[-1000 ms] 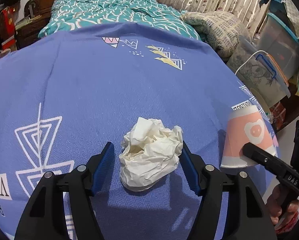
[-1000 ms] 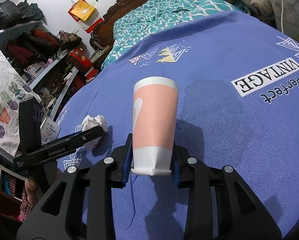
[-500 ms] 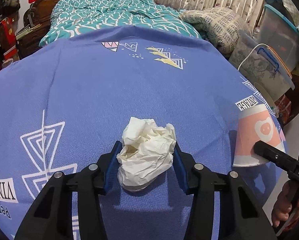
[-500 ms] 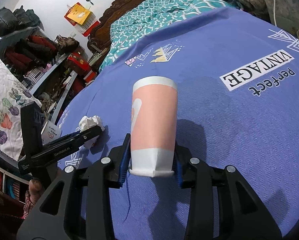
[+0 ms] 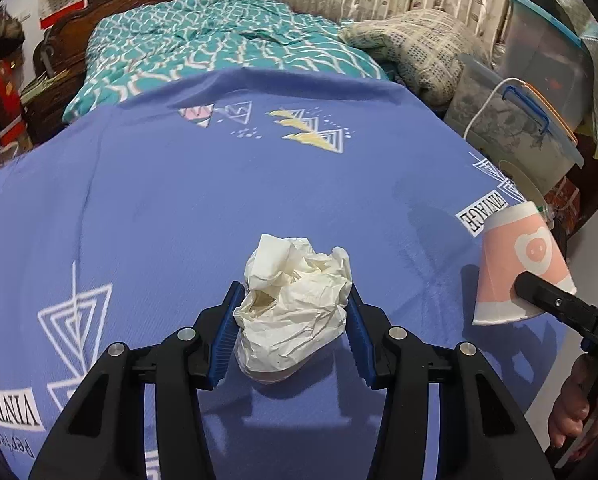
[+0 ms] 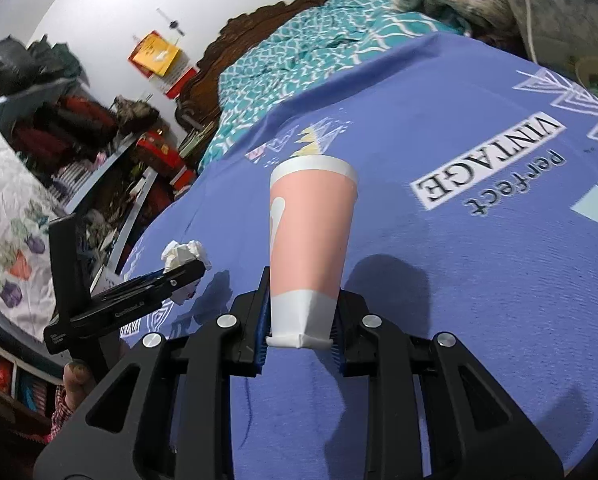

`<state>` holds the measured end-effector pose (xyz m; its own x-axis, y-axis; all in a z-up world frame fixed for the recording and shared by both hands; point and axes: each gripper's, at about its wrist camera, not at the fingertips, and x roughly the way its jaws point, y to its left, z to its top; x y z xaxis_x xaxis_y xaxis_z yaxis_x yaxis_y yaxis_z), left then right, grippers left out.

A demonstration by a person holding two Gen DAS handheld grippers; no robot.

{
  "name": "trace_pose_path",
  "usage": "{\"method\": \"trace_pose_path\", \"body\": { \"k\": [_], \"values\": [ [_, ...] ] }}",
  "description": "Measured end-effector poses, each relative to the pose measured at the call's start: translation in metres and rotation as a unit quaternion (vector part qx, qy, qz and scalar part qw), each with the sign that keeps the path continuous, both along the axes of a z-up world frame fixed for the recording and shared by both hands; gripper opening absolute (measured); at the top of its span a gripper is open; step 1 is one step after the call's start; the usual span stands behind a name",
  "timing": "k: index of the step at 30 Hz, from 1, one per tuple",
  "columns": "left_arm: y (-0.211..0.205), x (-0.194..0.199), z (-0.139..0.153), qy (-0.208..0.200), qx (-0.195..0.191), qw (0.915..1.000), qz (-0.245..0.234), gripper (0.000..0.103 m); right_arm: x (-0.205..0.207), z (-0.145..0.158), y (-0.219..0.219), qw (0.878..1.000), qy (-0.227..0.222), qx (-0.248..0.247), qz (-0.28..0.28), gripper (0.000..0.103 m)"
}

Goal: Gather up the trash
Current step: 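Carry the tissue and cup to the beige bin and open both tools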

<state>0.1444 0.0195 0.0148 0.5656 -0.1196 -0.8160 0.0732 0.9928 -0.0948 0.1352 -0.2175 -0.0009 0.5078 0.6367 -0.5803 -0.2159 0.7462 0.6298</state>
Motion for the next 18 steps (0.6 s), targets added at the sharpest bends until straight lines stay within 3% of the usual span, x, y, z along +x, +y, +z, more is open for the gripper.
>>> {"method": "trace_pose_path", "body": {
  "k": [11,18],
  "values": [
    [-0.052,0.029,0.009,-0.006,0.017,0.998,-0.06,0.046,0.002,-0.002,-0.045,0.999,-0.002,0.01,-0.053,0.027],
    [-0.114,0.064,0.019,-0.004,0.012,0.9922,-0.124,0.046,0.006,-0.004,-0.096,0.994,-0.007,0.012,-0.108,0.027]
  ]
}}
